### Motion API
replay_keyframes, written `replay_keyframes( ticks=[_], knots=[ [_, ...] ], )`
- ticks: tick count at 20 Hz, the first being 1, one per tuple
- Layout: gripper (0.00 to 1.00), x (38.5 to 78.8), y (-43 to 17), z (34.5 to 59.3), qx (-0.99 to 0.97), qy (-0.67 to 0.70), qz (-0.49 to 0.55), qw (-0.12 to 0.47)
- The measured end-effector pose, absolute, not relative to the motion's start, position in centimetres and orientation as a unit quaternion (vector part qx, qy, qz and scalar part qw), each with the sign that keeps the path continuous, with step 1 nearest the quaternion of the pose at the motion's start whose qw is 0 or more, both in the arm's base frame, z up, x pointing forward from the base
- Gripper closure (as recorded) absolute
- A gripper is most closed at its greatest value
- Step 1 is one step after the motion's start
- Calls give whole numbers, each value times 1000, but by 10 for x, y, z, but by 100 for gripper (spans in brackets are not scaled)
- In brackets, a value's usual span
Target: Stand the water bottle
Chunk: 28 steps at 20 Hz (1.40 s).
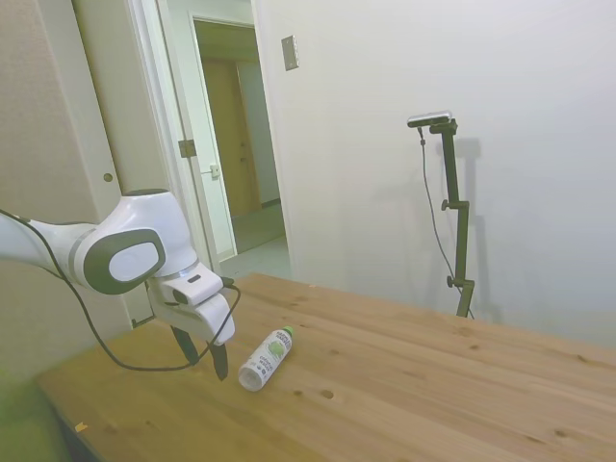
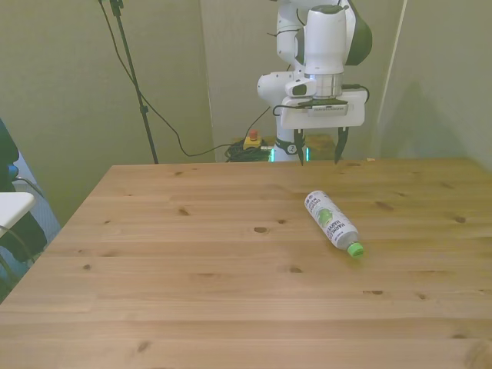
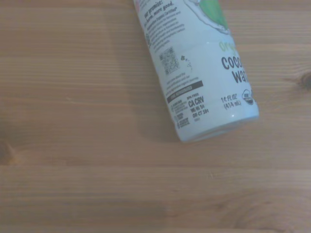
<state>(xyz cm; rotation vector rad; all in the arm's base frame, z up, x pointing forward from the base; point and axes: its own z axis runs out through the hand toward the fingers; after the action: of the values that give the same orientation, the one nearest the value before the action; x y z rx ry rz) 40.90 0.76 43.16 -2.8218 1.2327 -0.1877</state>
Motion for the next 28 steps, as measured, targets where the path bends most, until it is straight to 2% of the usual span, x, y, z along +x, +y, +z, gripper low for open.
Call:
replay_keyframes(
  ticks=[5,9,15,22,28],
  knots=[
    [0,422,9,438,-917,393,-71,26],
    [0,468,11,453,-920,380,-93,23],
    [0,544,11,460,-927,357,-119,8],
    [0,619,10,431,-931,346,-119,-2],
    [0,650,23,403,-935,336,-114,-1]
  ],
)
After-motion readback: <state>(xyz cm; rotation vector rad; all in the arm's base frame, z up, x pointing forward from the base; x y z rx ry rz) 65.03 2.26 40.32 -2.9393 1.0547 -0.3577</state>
